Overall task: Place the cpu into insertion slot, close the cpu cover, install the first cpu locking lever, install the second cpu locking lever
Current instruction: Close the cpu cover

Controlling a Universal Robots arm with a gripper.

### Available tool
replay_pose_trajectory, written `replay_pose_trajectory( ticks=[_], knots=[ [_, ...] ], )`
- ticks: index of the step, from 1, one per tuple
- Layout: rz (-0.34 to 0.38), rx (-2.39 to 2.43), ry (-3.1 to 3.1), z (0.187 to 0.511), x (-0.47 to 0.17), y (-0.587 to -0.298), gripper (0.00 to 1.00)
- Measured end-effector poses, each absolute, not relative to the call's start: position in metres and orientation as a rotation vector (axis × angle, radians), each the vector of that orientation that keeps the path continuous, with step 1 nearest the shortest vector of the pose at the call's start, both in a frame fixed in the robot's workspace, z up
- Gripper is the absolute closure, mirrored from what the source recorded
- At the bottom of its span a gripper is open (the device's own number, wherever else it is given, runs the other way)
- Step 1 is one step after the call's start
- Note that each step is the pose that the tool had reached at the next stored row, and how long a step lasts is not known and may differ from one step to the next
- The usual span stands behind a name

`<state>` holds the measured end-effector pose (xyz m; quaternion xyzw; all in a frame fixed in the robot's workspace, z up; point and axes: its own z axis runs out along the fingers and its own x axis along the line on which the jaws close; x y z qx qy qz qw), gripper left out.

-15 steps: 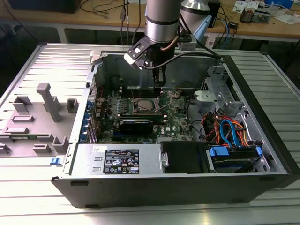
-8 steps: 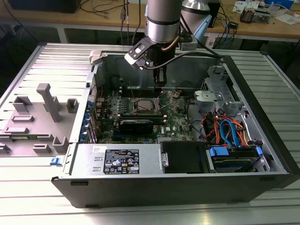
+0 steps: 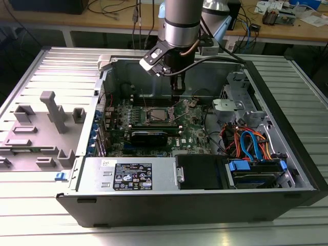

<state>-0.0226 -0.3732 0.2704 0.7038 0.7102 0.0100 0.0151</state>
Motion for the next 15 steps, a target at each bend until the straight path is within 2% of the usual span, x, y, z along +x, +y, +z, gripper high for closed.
replay_pose_trajectory(
  ticks=[6,15],
  knots=[
    [0.023,2.193,2.213,0.268,0.004,-0.373,0.89],
    [0.023,2.193,2.214,0.268,0.006,-0.373,0.89]
  ],
)
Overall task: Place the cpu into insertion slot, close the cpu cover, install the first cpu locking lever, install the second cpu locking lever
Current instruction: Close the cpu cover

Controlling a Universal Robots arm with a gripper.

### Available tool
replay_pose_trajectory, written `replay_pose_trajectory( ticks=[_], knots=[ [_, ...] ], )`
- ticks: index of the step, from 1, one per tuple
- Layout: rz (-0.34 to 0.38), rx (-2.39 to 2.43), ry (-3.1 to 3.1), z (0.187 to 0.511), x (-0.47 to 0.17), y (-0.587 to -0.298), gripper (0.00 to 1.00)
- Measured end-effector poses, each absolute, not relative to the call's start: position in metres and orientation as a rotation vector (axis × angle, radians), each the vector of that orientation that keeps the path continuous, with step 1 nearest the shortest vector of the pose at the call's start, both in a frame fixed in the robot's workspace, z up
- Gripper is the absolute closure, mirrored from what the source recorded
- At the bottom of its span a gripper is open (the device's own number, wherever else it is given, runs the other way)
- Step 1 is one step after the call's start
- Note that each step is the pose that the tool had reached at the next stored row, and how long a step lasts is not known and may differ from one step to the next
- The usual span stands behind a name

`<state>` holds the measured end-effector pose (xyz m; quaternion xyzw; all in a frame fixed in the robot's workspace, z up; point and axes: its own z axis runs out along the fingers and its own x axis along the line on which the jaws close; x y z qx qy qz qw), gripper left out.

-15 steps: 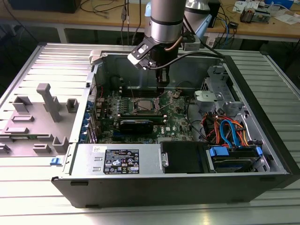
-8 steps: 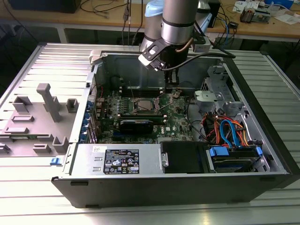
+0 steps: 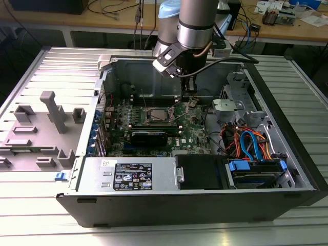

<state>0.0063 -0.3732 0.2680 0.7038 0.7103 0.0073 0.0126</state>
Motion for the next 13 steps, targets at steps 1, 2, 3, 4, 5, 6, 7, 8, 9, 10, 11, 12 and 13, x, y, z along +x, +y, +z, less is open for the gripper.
replay_pose_trajectory(
  ticks=[1,2,3,4,5,6,7,8,9,10,11,12,13],
  knots=[
    [0.023,2.193,2.214,0.268,0.006,-0.373,0.89],
    [0.023,2.193,2.214,0.268,0.006,-0.373,0.89],
    [0.023,2.193,2.214,0.268,0.006,-0.373,0.89],
    [0.023,2.194,2.214,0.268,0.006,-0.373,0.89],
    [0.023,2.193,2.214,0.268,0.007,-0.373,0.89],
    [0.023,2.194,2.214,0.268,0.007,-0.373,0.89],
    [0.023,2.194,2.214,0.268,0.007,-0.373,0.89],
    [0.023,2.193,2.214,0.268,0.007,-0.373,0.89],
    [0.023,2.193,2.214,0.268,0.01,-0.373,0.89],
    [0.023,2.193,2.214,0.268,0.012,-0.373,0.89],
    [0.023,2.193,2.214,0.268,0.014,-0.373,0.89],
    [0.023,2.193,2.214,0.268,0.016,-0.373,0.89],
    [0.023,2.193,2.214,0.268,0.018,-0.373,0.89]
  ],
)
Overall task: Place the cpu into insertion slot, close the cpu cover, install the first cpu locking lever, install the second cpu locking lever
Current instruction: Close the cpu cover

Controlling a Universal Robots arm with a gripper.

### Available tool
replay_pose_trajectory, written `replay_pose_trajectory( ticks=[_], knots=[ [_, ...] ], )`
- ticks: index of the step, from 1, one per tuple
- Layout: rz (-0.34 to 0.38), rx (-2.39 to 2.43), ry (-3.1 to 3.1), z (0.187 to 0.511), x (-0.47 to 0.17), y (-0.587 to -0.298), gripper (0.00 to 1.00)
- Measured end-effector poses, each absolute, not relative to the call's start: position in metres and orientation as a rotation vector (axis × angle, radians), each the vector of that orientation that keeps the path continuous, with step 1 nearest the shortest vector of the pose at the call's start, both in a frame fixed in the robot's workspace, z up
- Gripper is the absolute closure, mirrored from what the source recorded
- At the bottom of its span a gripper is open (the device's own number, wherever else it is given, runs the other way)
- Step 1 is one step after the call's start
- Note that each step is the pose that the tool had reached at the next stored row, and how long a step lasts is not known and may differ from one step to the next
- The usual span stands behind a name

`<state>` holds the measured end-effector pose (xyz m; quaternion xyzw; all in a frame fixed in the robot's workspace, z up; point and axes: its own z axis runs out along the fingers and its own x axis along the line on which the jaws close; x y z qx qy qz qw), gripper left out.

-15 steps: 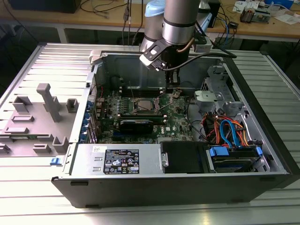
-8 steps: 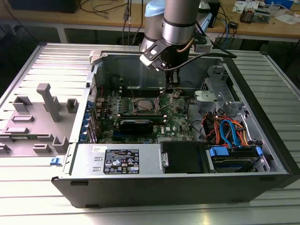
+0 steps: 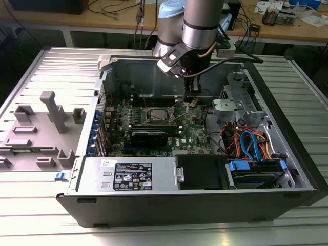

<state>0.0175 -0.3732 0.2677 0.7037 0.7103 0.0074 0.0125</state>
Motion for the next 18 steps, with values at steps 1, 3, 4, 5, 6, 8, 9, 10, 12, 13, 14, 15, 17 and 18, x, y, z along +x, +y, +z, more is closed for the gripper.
replay_pose_trajectory(
  ticks=[1,3,4,5,6,8,9,10,12,13,14,15,17,18],
  knots=[
    [0.023,2.193,2.214,0.268,0.019,-0.373,0.89],
    [0.023,2.194,2.214,0.268,0.019,-0.373,0.89],
    [0.023,2.193,2.214,0.268,0.019,-0.373,0.89],
    [0.023,2.194,2.214,0.268,0.019,-0.373,0.89],
    [0.023,2.193,2.214,0.268,0.019,-0.373,0.89],
    [0.023,2.194,2.214,0.268,0.019,-0.373,0.89],
    [0.023,2.193,2.214,0.268,0.019,-0.373,0.89],
    [0.023,2.194,2.214,0.267,0.021,-0.373,0.89],
    [0.023,2.194,2.214,0.267,0.025,-0.373,0.89],
    [0.023,2.193,2.214,0.266,0.028,-0.373,0.89],
    [0.023,2.193,2.214,0.266,0.03,-0.373,0.89],
    [0.023,2.194,2.214,0.265,0.032,-0.373,0.89],
    [0.023,2.194,2.214,0.263,0.036,-0.373,0.89],
    [0.023,2.194,2.214,0.261,0.037,-0.373,0.89]
  ],
)
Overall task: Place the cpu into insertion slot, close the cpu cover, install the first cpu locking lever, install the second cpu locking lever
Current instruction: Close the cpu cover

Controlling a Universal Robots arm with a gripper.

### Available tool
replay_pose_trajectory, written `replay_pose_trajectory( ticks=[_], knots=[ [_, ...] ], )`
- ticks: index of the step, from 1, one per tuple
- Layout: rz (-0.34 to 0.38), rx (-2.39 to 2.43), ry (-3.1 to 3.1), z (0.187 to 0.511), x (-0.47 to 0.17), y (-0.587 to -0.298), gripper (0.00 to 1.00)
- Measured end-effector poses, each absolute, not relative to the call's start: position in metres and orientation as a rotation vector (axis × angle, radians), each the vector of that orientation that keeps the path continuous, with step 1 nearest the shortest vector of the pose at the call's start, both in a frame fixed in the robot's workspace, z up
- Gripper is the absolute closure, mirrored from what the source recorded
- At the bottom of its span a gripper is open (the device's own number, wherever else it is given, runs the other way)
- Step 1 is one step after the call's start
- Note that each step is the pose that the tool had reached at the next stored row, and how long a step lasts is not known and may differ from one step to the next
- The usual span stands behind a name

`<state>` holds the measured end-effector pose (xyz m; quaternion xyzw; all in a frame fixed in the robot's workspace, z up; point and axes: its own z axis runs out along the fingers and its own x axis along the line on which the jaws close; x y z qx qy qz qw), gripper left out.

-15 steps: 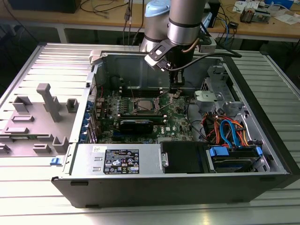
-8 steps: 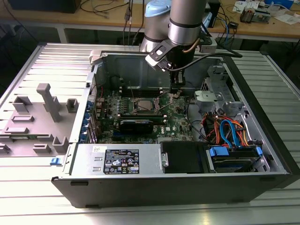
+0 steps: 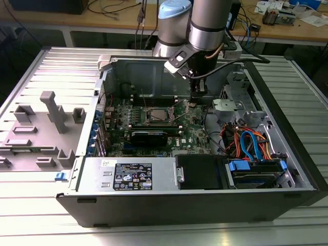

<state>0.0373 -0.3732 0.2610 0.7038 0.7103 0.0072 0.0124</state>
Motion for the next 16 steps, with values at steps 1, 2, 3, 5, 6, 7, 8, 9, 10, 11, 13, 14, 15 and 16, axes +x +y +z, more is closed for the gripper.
replay_pose_trajectory(
  ticks=[1,2,3,5,6,7,8,9,10,11,13,14,15,16],
  knots=[
    [0.022,2.194,2.214,0.2501,0.0405,-0.3732,0.89],
    [0.007,2.201,2.222,0.2444,0.0405,-0.3732,0.89],
    [0.002,2.206,2.226,0.2442,0.0399,-0.3732,0.89],
    [-0.001,2.209,2.229,0.2442,0.0397,-0.3731,0.89],
    [-0.003,2.21,2.231,0.2442,0.0397,-0.3732,0.89],
    [-0.003,2.211,2.232,0.2443,0.0394,-0.3732,0.89],
    [-0.004,2.213,2.233,0.2445,0.0389,-0.3732,0.89],
    [-0.004,2.214,2.235,0.2447,0.0386,-0.3732,0.89],
    [-0.005,2.216,2.236,0.2451,0.0386,-0.3732,0.89],
    [-0.005,2.218,2.238,0.2455,0.0385,-0.3732,0.89],
    [-0.004,2.22,2.239,0.2456,0.0374,-0.3731,0.89],
    [-0.005,2.22,2.24,0.2458,0.0364,-0.3731,0.89],
    [-0.005,2.221,2.241,0.2459,0.0358,-0.3732,0.89],
    [-0.005,2.221,2.241,0.2462,0.0353,-0.3732,0.89]
  ],
)
